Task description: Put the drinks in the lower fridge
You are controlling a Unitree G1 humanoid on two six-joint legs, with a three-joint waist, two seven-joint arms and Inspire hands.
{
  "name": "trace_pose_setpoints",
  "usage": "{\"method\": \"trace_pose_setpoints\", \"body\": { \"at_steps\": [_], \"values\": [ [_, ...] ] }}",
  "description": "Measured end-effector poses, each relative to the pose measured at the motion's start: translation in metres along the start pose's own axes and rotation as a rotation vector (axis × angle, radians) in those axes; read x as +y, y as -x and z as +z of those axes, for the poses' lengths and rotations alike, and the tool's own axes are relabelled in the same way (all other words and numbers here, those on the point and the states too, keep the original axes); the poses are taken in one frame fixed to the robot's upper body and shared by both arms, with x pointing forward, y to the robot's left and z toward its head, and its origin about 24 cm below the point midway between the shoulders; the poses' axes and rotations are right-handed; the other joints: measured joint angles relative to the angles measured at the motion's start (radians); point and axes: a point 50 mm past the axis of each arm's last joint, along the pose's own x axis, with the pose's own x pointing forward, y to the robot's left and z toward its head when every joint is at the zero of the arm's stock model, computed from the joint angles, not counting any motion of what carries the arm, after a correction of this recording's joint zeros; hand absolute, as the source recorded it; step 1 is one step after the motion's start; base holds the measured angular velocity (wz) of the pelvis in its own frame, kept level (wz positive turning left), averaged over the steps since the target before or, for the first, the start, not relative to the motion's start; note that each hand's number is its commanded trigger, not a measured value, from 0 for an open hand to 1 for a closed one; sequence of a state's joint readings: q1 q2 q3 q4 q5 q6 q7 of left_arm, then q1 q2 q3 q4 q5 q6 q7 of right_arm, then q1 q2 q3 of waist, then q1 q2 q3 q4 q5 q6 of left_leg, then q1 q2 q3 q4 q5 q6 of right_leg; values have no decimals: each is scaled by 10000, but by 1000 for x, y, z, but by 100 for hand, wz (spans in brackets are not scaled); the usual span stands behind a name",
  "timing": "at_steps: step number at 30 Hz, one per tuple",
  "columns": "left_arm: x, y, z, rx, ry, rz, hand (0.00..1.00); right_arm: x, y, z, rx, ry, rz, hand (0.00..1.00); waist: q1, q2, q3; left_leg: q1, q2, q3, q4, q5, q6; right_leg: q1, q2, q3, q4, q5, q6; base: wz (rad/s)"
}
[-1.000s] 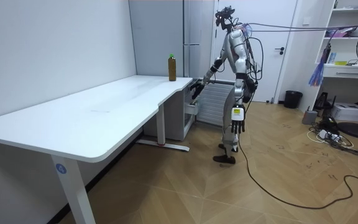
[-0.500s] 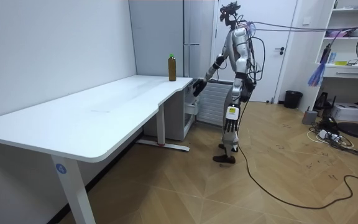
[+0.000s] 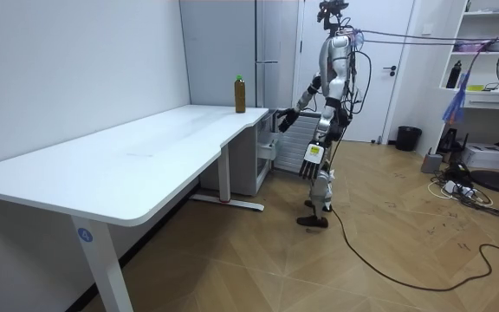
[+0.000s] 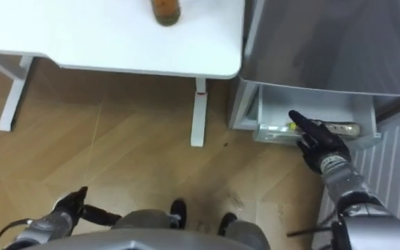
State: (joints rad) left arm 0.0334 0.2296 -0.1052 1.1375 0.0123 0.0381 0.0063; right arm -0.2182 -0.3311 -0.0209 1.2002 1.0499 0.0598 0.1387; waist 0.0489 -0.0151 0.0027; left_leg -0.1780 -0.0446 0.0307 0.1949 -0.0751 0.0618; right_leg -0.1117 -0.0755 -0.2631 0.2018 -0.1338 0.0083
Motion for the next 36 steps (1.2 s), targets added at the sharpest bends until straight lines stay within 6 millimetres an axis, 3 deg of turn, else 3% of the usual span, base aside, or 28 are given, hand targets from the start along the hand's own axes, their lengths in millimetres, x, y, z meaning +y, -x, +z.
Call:
{"method": "trace_pose_setpoints", "body": {
  "at_steps": [4,9,14,19,24,33,35,36],
  "values": [
    [0,3,-17,390,241,88,0,-14,5,-11,342,373,-68,0,-194,-80,-9,436,-3,2,7,-177,-25,616,82,6,-352,4,18,-2],
    [1,6,-29,650,281,199,0,-36,15,-37,1266,1571,-332,0,-189,-153,-12,946,18,3,-19,-412,-71,1135,127,116,-511,-73,50,-5],
    [5,8,-36,679,800,627,0,-58,29,-76,2686,3325,-774,0,-158,-371,52,1552,15,5,-275,-532,-104,1653,125,163,-529,-238,64,-2],
    [4,10,-44,891,998,677,0,-75,40,-92,3520,4469,-1059,0,-170,-351,48,1809,19,44,-292,-686,-109,1873,122,250,-529,-326,102,-4],
    [2,12,-58,1518,884,614,0,-86,50,-107,4127,4936,-1323,0,-179,-214,108,2063,73,115,-247,-872,-115,2187,182,433,-531,-333,114,-7],
    [-10,17,-75,2372,1197,458,0,-104,67,-129,4966,5163,-2160,0,-333,-153,67,2036,144,238,430,-1289,-112,2314,242,631,-543,-504,113,-4],
    [-14,17,-74,2439,2065,560,0,-103,67,-131,4965,5145,-2250,0,-419,-142,-25,2050,147,236,446,-1305,-101,2324,240,688,-537,-515,120,0],
    [-14,17,-73,2386,2309,599,0,-103,67,-131,4963,5144,-2255,0,-425,-143,-30,2053,147,236,436,-1305,-101,2324,240,690,-526,-516,121,0]
  ]
}}
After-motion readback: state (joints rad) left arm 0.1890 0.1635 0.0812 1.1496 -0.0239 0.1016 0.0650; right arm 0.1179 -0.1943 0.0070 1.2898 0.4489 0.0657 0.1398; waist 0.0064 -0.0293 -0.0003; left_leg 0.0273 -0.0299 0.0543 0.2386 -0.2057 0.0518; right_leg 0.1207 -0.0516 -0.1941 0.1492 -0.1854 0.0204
